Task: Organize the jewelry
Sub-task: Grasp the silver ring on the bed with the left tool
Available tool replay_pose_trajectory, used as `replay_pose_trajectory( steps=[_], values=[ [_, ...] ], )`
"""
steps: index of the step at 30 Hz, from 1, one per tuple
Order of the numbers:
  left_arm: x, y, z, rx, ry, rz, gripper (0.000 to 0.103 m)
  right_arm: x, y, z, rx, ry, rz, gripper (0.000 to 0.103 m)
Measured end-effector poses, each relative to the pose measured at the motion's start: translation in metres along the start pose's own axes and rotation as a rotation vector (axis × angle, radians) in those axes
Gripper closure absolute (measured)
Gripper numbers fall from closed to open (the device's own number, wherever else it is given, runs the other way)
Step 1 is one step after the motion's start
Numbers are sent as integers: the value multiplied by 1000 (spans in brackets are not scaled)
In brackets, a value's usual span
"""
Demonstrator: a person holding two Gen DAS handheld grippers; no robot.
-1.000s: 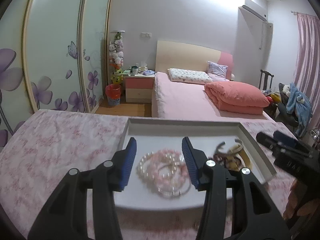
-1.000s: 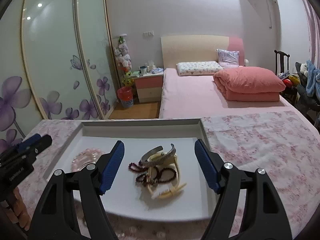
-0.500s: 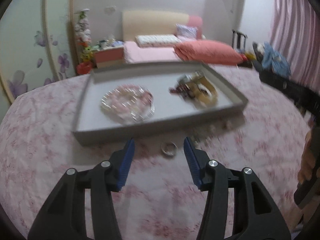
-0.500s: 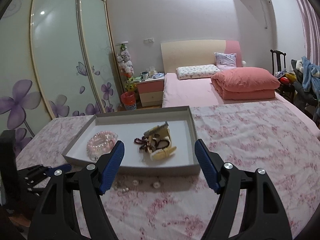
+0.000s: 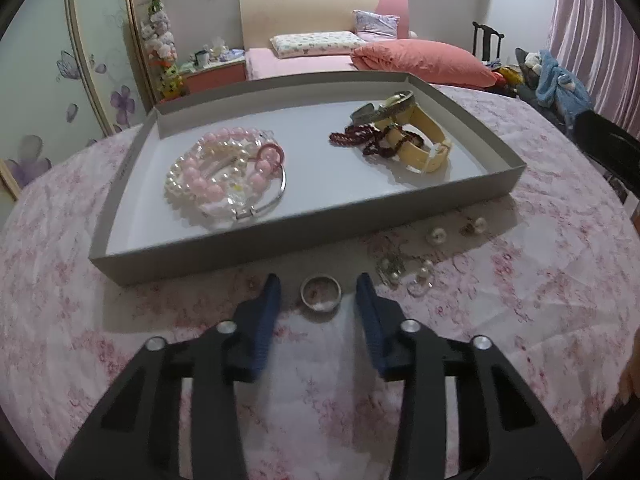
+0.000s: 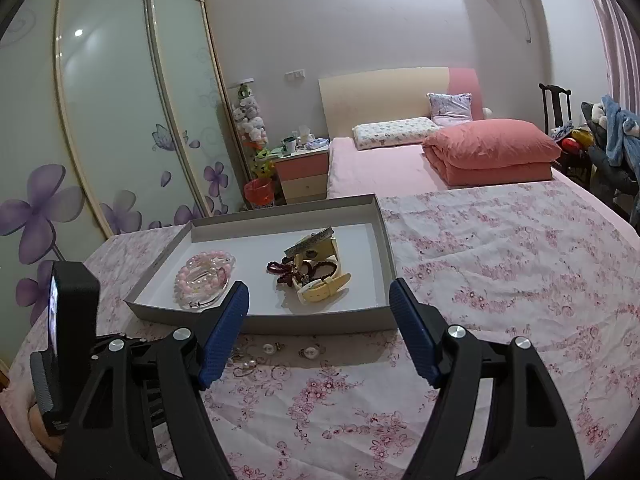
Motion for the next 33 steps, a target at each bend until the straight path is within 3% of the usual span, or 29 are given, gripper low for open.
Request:
replay_pose_trajectory(
  steps=[2,4,8,12,17,21,33],
  values=[
    [-1,-2,0,-1,-1,5,70,1,0,0,2,1,0,30],
    [-1,-6,-1,-4,-3,18,81,1,0,1,4,4,0,30],
    [0,-2,-2,-31,-2,9,81,4,-3,3,14,20,3,30],
    [6,26,-5,-68,8,-28,81,11,-14,10,41,61,16,31],
    [23,83,-14,-133,23,-113,81,26,-18,29,43,170,19,46],
    [36,121,-22,-158,25,-176,81,41,-5,46,30,260,-39,52],
    [40,131,-27,-144,6,-203,81,54,17,78,66,369,-129,62]
  ],
)
Point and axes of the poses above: each gripper's, at about its wrist camera, not at the fingertips, and z roughly the way its jaws point, y to its left, x to its underside, the point moved 9 cm from there along z, roughly the way its jaws point, and after that the axes turned 10 degrees about y, right-handed, at the moved point
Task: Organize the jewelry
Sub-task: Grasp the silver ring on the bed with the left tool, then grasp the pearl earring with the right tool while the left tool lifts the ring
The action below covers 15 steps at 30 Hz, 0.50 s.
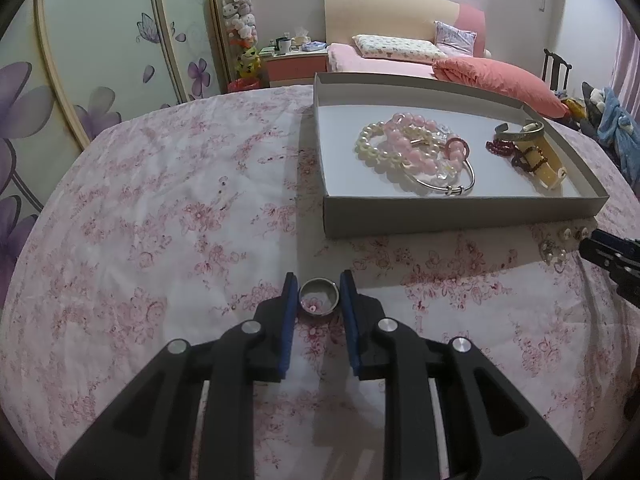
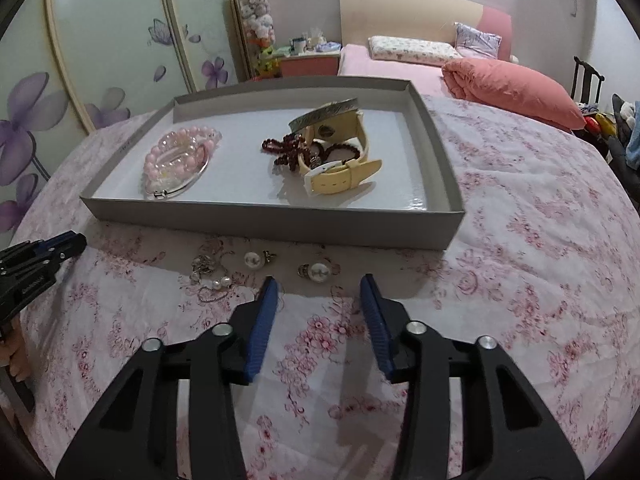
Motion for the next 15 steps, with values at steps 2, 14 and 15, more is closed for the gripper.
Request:
replay_pose_trajectory(
  steps=[2,14,15],
  values=[
    [1,-1,-1,0,0,0,81,-4,2,3,11,3,-7,66],
    [1,-2,0,3,-1,-3,81,0,-2,0,12,1,12,86],
    [1,-2,0,5,-1,-5,81,2,-3,-2,7,-1,18,86]
  ],
)
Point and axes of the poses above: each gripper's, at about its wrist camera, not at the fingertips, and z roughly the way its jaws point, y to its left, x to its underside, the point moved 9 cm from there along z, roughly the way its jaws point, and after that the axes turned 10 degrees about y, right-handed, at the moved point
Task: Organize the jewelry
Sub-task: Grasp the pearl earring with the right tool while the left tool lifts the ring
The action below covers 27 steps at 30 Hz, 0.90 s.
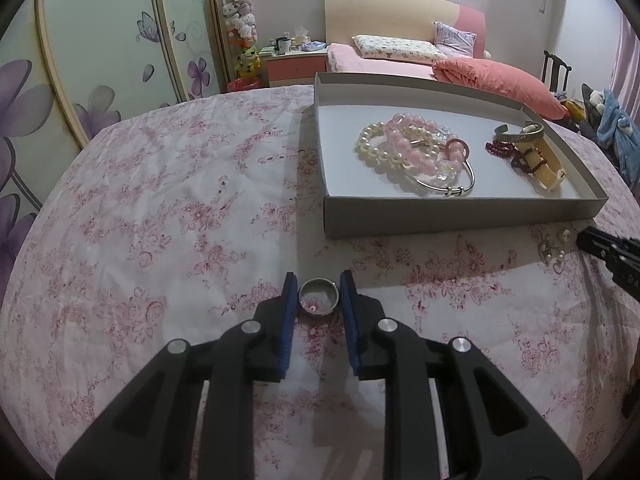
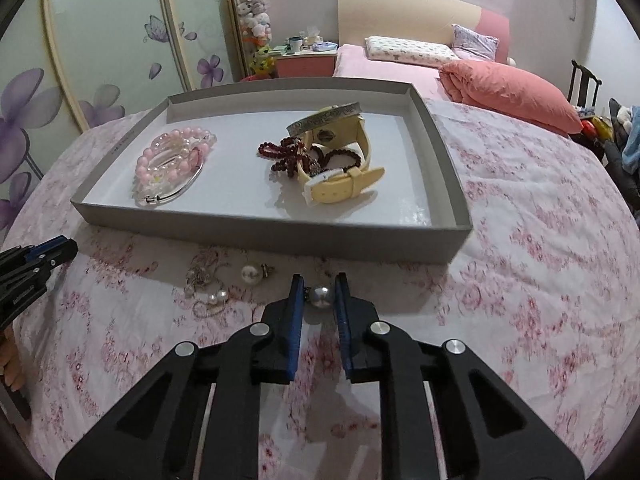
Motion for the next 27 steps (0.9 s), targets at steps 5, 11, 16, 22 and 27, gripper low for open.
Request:
replay_pose_trajectory(
  steps=[5,11,16,22,27],
  values=[
    [8,3,-5,15,-2,-31,81,9,-2,-20,-31,-47,30,86],
    [16,4,-24,54,-44,-72,81,5,-1,-62,-60,-179,58,86],
    [15,-5,-65,50,-183,-70,81,4,15,-90,-65,-291,26,86],
    [16,-29,-104,16,-334,-27,81,8,37,-110,-45,-409,-29,86],
    [17,-49,-126,-26,-439,19,81,10,49,-123,-16,-490,-65,86]
  ],
)
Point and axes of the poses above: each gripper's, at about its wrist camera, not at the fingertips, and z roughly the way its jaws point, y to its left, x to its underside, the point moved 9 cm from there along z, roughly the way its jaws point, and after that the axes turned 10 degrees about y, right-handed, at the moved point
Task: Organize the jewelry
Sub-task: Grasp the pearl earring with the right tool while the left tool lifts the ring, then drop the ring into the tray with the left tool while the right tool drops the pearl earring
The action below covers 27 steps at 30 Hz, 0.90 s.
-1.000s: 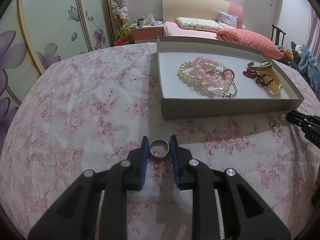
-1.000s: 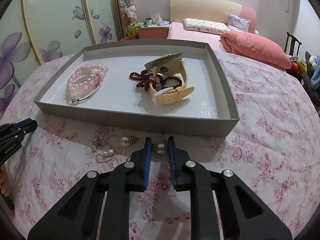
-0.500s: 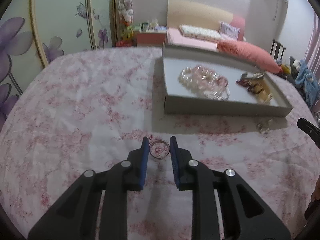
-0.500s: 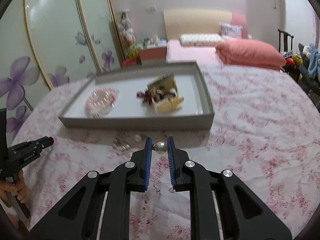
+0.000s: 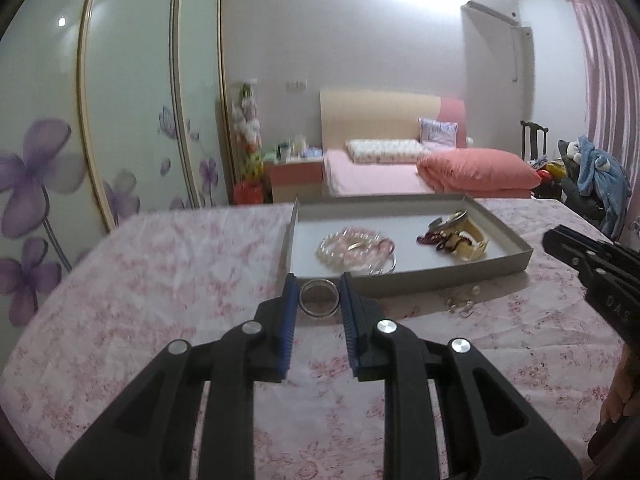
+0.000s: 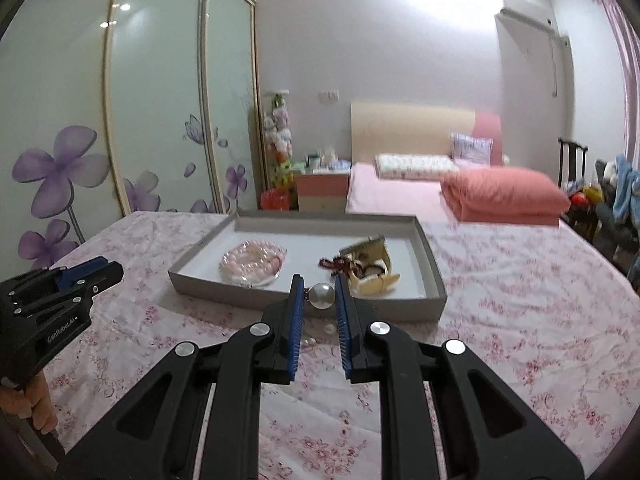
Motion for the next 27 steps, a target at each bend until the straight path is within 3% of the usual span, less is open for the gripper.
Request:
replay_pose_trajectory(
  steps=[11,27],
  values=[
    [-8,-12,-24,-31,-123,32,81,-9,7,-18,67,-131,-44,86],
    [-9,-6,-25,-38,-145,0,81,-13,8,-29,106,-205,-60,86]
  ],
)
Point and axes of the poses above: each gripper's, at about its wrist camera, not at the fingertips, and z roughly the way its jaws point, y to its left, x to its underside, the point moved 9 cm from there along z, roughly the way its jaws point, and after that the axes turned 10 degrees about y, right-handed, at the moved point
